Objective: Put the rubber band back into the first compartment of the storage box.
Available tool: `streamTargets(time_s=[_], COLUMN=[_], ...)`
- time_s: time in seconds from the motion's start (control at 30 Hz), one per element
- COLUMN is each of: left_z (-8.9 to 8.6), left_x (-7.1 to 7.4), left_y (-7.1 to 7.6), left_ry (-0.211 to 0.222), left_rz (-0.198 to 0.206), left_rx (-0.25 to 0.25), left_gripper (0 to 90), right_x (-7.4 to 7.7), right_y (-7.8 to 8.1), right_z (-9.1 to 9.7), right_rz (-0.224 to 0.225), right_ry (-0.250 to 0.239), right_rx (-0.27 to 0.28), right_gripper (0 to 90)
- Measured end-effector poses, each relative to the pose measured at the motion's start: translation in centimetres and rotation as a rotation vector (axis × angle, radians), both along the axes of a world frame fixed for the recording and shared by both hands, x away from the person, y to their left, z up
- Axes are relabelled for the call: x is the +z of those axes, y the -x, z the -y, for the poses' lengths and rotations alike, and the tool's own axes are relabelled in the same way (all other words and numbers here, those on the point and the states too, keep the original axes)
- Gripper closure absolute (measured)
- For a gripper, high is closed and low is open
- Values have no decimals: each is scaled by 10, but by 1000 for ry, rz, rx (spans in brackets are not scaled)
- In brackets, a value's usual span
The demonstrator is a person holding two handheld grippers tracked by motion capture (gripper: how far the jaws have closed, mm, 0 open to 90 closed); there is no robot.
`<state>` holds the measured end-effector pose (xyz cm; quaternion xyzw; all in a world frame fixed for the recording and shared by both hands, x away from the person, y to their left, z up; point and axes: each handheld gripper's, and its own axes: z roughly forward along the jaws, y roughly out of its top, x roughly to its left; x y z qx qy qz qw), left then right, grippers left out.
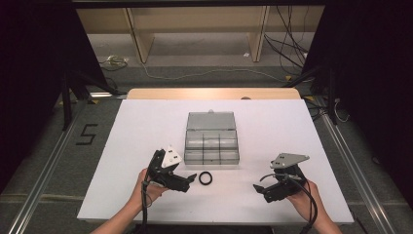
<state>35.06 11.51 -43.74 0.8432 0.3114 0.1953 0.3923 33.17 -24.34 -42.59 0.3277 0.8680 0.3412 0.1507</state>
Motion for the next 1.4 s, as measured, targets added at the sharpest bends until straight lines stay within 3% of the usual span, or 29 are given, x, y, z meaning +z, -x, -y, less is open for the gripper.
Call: streamTargets(time_s=[0.63,0.93,1.4], left_z=[42,53,65], left_x=[-17,-18,-28], left_y=[7,5,5], left_ry=[-63,-57,-91], left_rz=[-47,-59,-65], left_rx=[-94,-94,-116], left_gripper=[31,102,199], right_x=[0,0,0], right_y=[1,2,0], right_z=[1,2,2], right_rz=[-11,-8,-15], right_ry=[4,7,6], right_rx=[8,-2,-4], right_gripper=[9,9,9])
